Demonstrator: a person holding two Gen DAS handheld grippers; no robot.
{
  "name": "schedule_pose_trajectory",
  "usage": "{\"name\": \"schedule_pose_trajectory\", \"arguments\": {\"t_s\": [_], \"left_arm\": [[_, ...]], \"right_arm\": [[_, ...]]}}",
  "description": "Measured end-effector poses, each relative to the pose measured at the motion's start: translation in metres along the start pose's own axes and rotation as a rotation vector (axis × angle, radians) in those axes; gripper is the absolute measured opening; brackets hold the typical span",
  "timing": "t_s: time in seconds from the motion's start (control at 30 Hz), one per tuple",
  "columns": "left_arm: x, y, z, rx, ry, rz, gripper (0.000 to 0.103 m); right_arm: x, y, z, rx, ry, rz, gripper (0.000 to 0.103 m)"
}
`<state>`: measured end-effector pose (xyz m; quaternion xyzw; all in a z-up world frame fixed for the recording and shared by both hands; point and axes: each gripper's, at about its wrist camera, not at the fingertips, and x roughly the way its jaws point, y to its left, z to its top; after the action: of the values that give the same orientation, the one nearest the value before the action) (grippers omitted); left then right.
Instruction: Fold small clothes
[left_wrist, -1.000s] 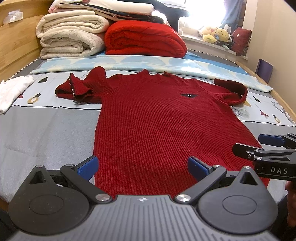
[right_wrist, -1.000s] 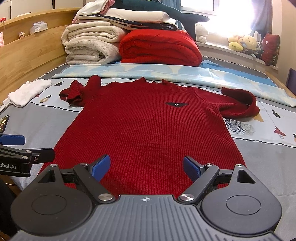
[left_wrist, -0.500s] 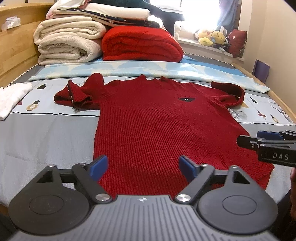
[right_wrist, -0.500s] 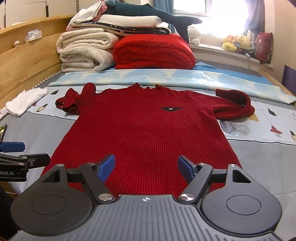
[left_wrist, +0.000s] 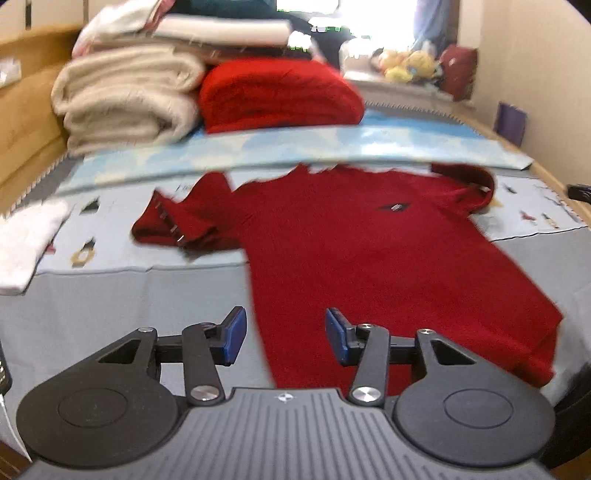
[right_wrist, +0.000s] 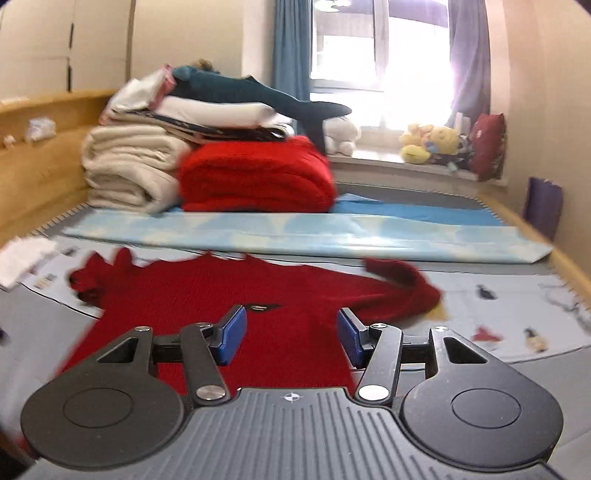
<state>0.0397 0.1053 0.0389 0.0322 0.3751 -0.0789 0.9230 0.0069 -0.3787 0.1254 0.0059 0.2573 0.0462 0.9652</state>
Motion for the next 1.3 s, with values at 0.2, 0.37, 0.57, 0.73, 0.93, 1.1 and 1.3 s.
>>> {"name": "schedule_pose_trajectory", "arguments": {"t_s": [0.2, 0.37, 0.57, 0.73, 0.93, 1.1, 1.3], "left_arm": [[0.039, 0.079, -0.005, -0.413, 0.117, -0.033, 0.054], [0.065, 0.108, -0.009, -0.579, 0.23, -0.077, 0.054], [0.103, 0.099, -0.018, -0.538, 0.413, -0.109, 0.058], [0.118, 0.072, -0.024, -0.394, 0.5, -0.167, 0.061], [0.131, 0.041, -0.035, -0.232, 0.585, -0.197, 0.06], [0.134, 0.029, -0.043, -0.157, 0.598, -0.205, 0.021], [0.122, 0.033, -0.048, -0.152, 0.551, -0.213, 0.01]], "right_arm": [[0.043, -0.057, -0.043, 0.148, 0.233, -0.093, 0.057], [0.061, -0.064, -0.056, 0.199, 0.322, -0.049, 0.057], [0.094, -0.059, -0.072, 0.188, 0.517, -0.026, 0.058], [0.113, -0.051, -0.09, 0.129, 0.656, -0.046, 0.062], [0.125, -0.05, -0.107, 0.098, 0.764, -0.088, 0.063], [0.122, -0.043, -0.107, 0.076, 0.776, -0.068, 0.058], [0.117, -0.041, -0.099, 0.058, 0.768, -0.04, 0.012]]}}
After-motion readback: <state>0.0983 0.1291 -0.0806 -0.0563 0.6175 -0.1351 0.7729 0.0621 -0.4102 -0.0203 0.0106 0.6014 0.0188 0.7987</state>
